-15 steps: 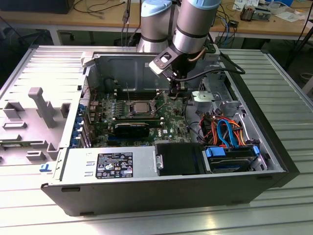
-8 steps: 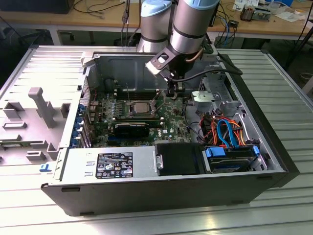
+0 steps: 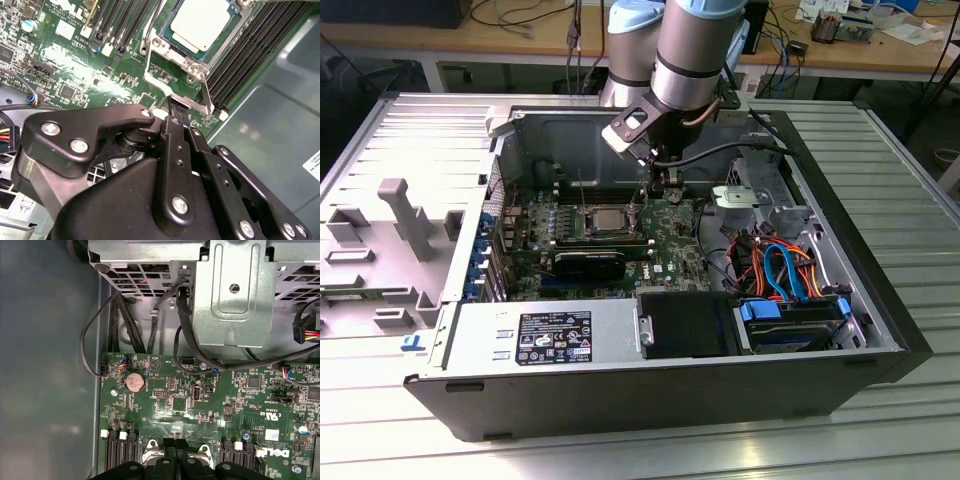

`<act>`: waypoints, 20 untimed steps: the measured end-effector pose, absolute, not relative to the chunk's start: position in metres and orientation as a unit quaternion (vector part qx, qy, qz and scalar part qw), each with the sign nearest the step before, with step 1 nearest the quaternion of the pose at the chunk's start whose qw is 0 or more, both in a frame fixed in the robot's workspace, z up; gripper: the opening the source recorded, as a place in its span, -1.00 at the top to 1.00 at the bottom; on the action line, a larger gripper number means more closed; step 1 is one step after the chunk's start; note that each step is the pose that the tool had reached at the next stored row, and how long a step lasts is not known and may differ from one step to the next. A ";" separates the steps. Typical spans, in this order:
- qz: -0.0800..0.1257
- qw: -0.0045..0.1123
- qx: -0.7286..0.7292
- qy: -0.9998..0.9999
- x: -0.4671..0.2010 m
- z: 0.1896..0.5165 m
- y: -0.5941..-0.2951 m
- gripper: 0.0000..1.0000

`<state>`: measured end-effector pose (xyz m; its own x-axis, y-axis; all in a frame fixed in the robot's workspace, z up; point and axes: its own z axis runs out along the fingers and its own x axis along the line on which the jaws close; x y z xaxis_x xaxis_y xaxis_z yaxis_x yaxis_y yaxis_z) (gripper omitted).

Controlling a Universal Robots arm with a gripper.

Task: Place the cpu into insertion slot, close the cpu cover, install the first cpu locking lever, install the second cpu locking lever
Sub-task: 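Close the cpu cover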

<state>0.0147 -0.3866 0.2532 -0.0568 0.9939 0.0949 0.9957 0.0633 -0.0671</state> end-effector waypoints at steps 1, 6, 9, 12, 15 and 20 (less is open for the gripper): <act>-0.008 0.058 -0.684 -0.727 0.013 0.253 -0.387 0.79; -0.008 0.058 -0.684 -0.727 0.010 0.253 -0.387 0.79; -0.008 0.058 -0.684 -0.727 0.007 0.253 -0.387 0.79; -0.008 0.058 -0.684 -0.727 0.005 0.253 -0.387 0.79; -0.008 0.058 -0.684 -0.727 0.003 0.253 -0.387 0.79; -0.008 0.058 -0.684 -0.727 0.000 0.253 -0.387 0.79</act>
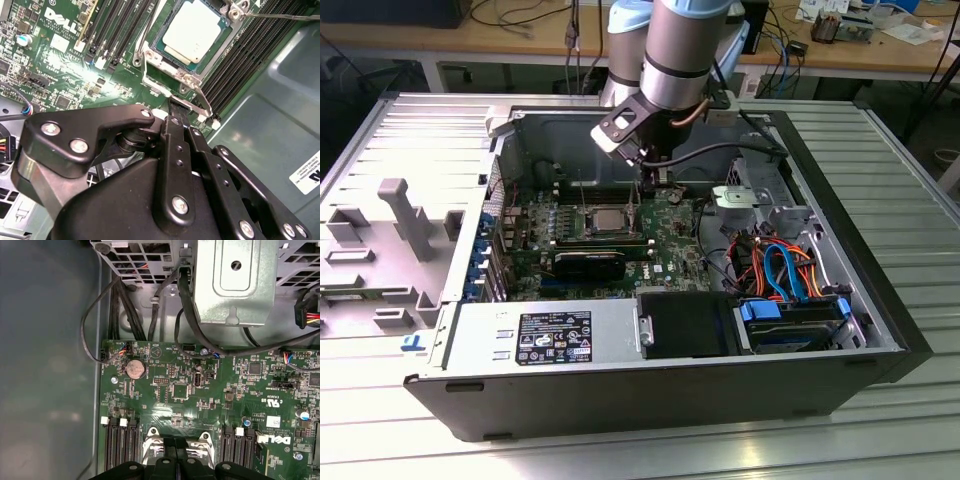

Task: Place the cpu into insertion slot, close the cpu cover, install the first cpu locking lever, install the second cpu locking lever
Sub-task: 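Close the cpu cover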

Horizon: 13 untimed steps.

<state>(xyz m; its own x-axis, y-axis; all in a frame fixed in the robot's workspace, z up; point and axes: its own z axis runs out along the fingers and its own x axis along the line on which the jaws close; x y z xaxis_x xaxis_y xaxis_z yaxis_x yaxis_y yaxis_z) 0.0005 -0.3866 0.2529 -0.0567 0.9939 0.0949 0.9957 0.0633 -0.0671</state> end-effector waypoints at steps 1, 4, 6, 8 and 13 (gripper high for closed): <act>-0.008 0.058 -0.684 -0.727 0.000 0.253 -0.387 0.79; -0.008 0.058 -0.684 -0.727 -0.002 0.253 -0.387 0.79; -0.008 0.058 -0.684 -0.727 -0.003 0.253 -0.387 0.79; -0.008 0.058 -0.684 -0.727 -0.005 0.253 -0.387 0.79; -0.008 0.058 -0.684 -0.727 -0.009 0.253 -0.387 0.79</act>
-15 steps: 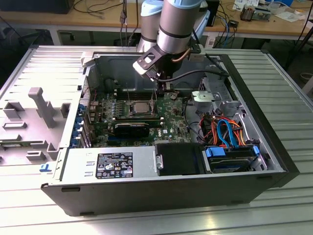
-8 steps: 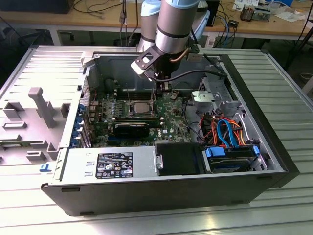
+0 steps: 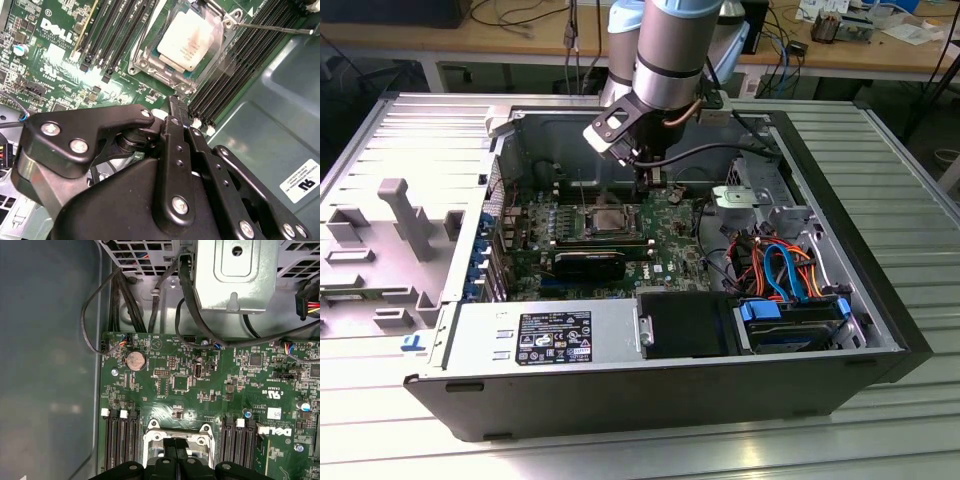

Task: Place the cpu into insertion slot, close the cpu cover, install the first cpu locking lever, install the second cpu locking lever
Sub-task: 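Close the cpu cover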

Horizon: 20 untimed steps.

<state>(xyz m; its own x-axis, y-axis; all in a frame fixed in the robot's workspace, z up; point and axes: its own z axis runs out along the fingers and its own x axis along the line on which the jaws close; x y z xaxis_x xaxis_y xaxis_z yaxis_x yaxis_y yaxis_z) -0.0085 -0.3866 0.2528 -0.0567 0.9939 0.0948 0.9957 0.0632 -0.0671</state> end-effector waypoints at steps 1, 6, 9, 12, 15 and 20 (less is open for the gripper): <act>-0.008 0.058 -0.684 -0.727 -0.009 0.253 -0.387 0.79; -0.008 0.058 -0.684 -0.727 -0.012 0.253 -0.387 0.79; -0.008 0.058 -0.684 -0.727 -0.015 0.252 -0.387 0.79; -0.008 0.058 -0.684 -0.727 -0.020 0.250 -0.387 0.79; -0.008 0.058 -0.684 -0.727 -0.025 0.248 -0.387 0.79; -0.008 0.058 -0.684 -0.728 -0.035 0.240 -0.387 0.79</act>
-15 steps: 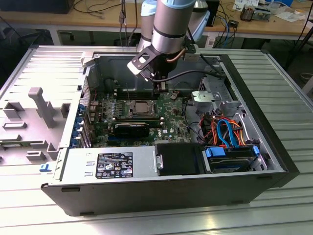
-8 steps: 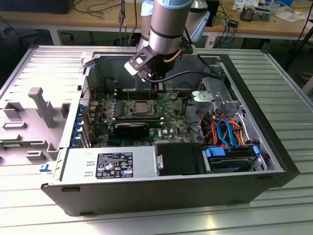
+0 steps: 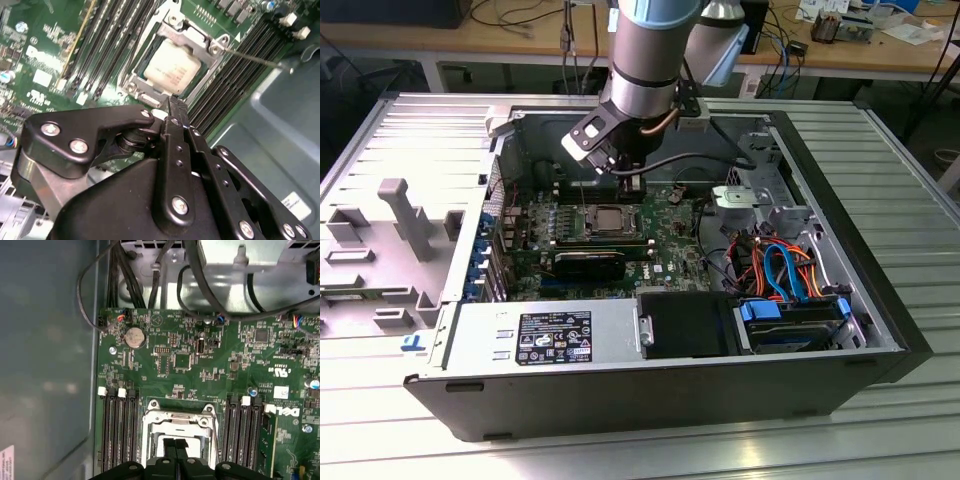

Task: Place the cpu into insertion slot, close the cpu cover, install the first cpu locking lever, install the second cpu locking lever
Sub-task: 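Close the cpu cover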

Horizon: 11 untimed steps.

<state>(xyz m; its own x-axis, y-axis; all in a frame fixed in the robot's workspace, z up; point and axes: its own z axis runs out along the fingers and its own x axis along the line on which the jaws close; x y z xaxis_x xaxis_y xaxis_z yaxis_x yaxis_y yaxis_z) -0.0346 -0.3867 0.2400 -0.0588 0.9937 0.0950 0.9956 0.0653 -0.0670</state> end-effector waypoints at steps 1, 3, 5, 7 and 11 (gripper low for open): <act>-0.008 0.058 -0.684 -0.728 -0.037 0.238 -0.387 0.79; -0.008 0.058 -0.684 -0.728 -0.041 0.234 -0.387 0.79; -0.008 0.058 -0.684 -0.728 -0.046 0.231 -0.387 0.79; -0.008 0.058 -0.684 -0.728 -0.050 0.227 -0.387 0.79; -0.008 0.058 -0.682 -0.729 -0.060 0.221 -0.387 0.79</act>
<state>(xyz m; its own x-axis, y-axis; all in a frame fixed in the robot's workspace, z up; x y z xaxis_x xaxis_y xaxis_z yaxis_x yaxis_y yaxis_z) -0.0602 -0.3867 0.2207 -0.0618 0.9936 0.0949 0.9954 0.0683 -0.0670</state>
